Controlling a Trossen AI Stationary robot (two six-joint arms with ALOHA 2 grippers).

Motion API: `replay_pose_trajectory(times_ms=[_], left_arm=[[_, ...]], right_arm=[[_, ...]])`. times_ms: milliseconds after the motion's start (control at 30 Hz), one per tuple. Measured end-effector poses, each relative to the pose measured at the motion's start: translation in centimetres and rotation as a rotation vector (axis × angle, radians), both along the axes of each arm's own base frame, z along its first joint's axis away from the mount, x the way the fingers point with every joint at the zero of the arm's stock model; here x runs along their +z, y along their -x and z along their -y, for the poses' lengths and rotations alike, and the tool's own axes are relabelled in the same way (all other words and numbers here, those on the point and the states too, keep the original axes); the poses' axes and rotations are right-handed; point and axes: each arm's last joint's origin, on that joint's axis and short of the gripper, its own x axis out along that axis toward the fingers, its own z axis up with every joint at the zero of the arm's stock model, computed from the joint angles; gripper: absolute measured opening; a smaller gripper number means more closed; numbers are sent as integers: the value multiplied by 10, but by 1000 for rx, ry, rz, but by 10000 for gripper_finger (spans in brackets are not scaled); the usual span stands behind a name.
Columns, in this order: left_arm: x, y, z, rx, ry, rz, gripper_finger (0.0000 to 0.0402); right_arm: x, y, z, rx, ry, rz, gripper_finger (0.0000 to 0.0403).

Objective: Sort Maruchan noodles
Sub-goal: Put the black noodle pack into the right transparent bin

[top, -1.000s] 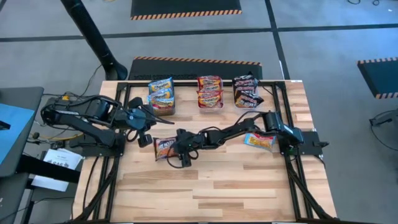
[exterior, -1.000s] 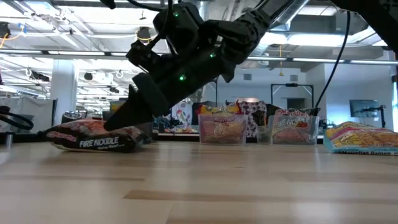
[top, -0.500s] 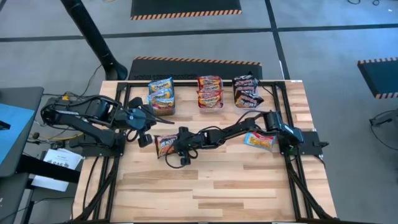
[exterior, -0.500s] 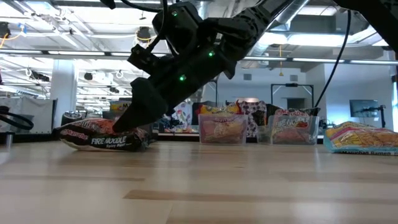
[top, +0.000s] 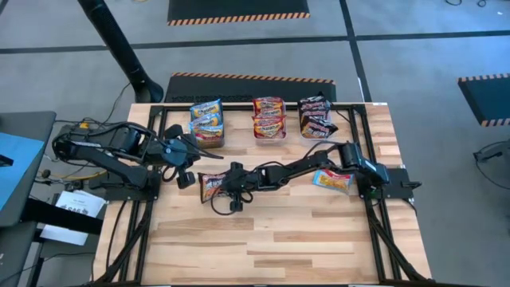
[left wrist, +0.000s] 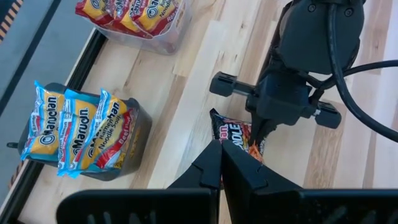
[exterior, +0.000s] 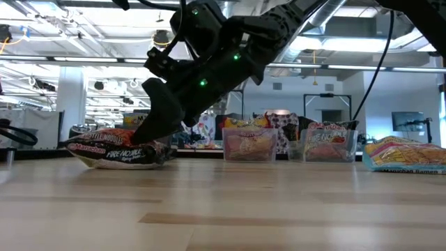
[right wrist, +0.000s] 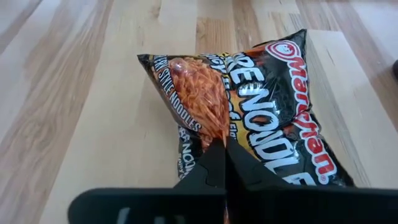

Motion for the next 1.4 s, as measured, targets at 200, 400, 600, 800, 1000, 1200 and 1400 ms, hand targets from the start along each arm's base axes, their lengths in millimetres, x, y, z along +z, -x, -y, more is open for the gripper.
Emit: replay_pose_trajectory(times_ms=[200,400,600,800,1000,1200,1400], left_arm=[[0,0,0,0,0,0,0],[0,0,0,-1,-1,-1,0],[0,0,0,-1,-1,-2,0],[0,0,0,-8,-7,-5,0],[0,0,0,-9,-8,-5,0],[0,0,0,-9,-8,-5,0],[0,0,0,-9,-8,-5,0]], right_arm=[[14,5,-5,10,13,-11,4],[40,18,-4,-17,87,-72,4],[65,30,-1,-50,126,-110,4],[84,39,-7,-36,129,-109,4],[100,50,-16,-38,160,-129,4],[121,67,-20,-72,226,-170,4],[145,89,-18,-120,289,-215,4]])
